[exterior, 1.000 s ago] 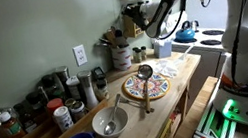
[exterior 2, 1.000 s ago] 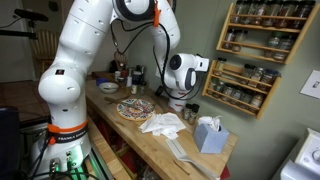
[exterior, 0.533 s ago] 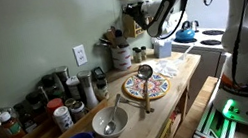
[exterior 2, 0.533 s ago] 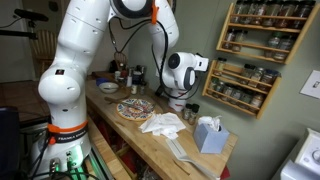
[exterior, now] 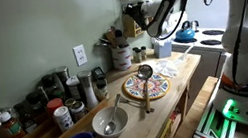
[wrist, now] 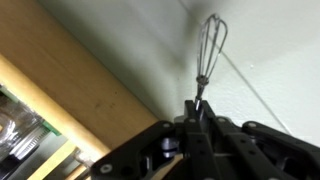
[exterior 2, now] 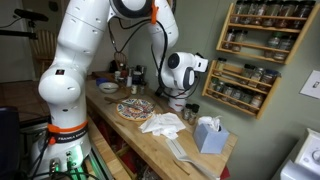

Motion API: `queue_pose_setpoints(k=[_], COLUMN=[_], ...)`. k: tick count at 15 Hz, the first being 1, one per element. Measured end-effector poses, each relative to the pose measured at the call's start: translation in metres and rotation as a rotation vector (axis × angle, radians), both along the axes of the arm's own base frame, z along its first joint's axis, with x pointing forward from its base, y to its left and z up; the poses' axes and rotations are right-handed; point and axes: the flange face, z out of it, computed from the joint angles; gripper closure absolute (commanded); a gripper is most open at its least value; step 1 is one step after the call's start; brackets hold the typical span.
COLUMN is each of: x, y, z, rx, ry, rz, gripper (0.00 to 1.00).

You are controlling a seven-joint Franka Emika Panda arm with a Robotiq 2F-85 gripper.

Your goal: Remove the metal whisk from the left side of the rack and put it on the table

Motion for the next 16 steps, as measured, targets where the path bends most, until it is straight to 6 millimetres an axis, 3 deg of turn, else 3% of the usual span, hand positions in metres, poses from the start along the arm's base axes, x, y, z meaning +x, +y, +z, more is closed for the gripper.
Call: queue_pose_setpoints(k=[16], x=[0.011], y=[0.007], z=[0.000], rx=[0.100], ry=[-0.019], rz=[-0.051], gripper=[0.98])
